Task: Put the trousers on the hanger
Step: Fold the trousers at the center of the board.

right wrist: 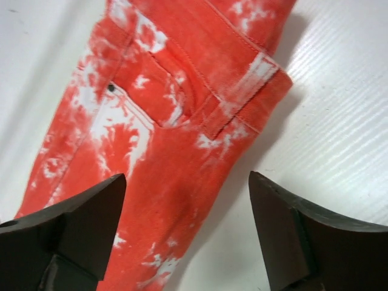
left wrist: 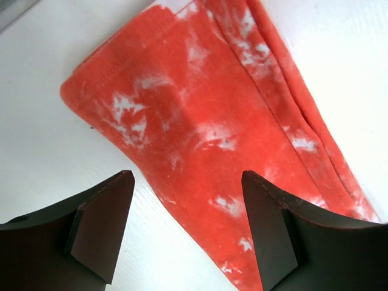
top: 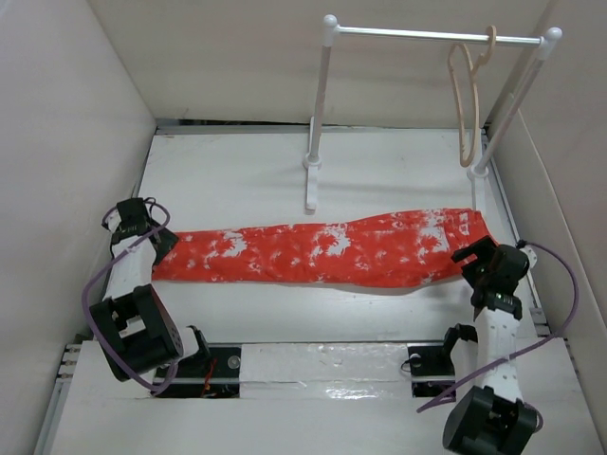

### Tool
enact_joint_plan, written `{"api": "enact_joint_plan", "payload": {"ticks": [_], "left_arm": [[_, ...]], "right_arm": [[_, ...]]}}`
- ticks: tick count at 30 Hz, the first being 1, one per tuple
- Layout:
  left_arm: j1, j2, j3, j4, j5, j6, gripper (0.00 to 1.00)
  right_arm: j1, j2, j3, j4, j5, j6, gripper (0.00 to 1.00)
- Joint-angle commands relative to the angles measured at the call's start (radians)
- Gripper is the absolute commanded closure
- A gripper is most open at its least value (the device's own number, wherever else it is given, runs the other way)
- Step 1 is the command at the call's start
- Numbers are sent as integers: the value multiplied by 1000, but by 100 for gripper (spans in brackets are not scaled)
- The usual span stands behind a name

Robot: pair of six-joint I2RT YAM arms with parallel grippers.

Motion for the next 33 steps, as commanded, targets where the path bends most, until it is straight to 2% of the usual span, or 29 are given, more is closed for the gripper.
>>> {"api": "enact_joint_plan", "payload": {"ticks": [1, 3, 5, 7, 8, 9, 10, 11, 14, 15, 17, 18, 20, 21, 23, 24, 25, 27, 28, 29, 31, 33], "left_arm": [[-25, -29, 45, 19, 47, 42, 31], [-74, -39, 92, 23, 82, 40, 35], [-172, -68, 126, 58, 118, 39, 39], [-252, -108, 146, 80, 141, 24, 56], [-340, -119, 169, 95, 142, 14, 62], [-385, -130, 178, 101, 139, -1, 83], [-431, -130, 185, 111, 141, -31, 96], [-528, -130, 200, 132, 141, -48, 100], [-692, -115, 212, 190, 121, -122, 100], [-796, -105, 209, 207, 110, -137, 100], [-889, -104, 177, 270, 66, -176, 100], [-957, -102, 160, 293, 66, -176, 100], [-1001, -99, 95, 362, 41, -200, 100], [-1016, -99, 68, 388, 43, -208, 100], [-1081, -95, 6, 431, -8, -213, 100], [-1108, -87, -9, 431, -35, -216, 100], [-1154, -81, -19, 431, -67, -217, 100], [-1188, -69, -36, 416, -158, -225, 100], [-1199, -72, -45, 410, -184, -245, 100], [-1208, -79, -80, 413, -216, -254, 100], [-1208, -119, -134, 437, -220, -277, 100], [-1208, -166, -211, 485, -212, -303, 100]], "right_arm": [[-31, 94, 83, -18, 96, -35, 11], [-64, 192, 93, 2, 81, -38, 11], [-127, 254, 84, 61, 58, -45, 11], [-153, 336, 94, 115, -9, -49, 11], [-153, 361, 112, 112, -5, -48, 11], [-153, 379, 123, 121, 4, -55, 11], [-153, 418, 131, 143, 5, -58, 11], [-153, 438, 148, 144, 3, -57, 11], [-162, 499, 171, 180, -17, -51, 16], [-177, 514, 175, 183, -38, -34, 21], [-177, 560, 188, 201, -57, -25, 25], [-177, 573, 201, 201, -55, -19, 30], [-177, 577, 200, 229, -52, -20, 43], [-177, 565, 183, 239, -43, -16, 62], [-177, 518, 140, 333, -57, -14, 81], [-177, 436, 111, 374, -107, -15, 93], [-156, 388, 56, 440, -136, -23, 99], [-105, 246, 41, 416, -187, -75, 100], [-64, 201, 54, 343, -196, -98, 100], [32, 155, 62, 301, -193, -117, 100], [135, 17, 70, 200, -172, -138, 100], [273, -53, 91, 142, -155, -118, 100]]}}
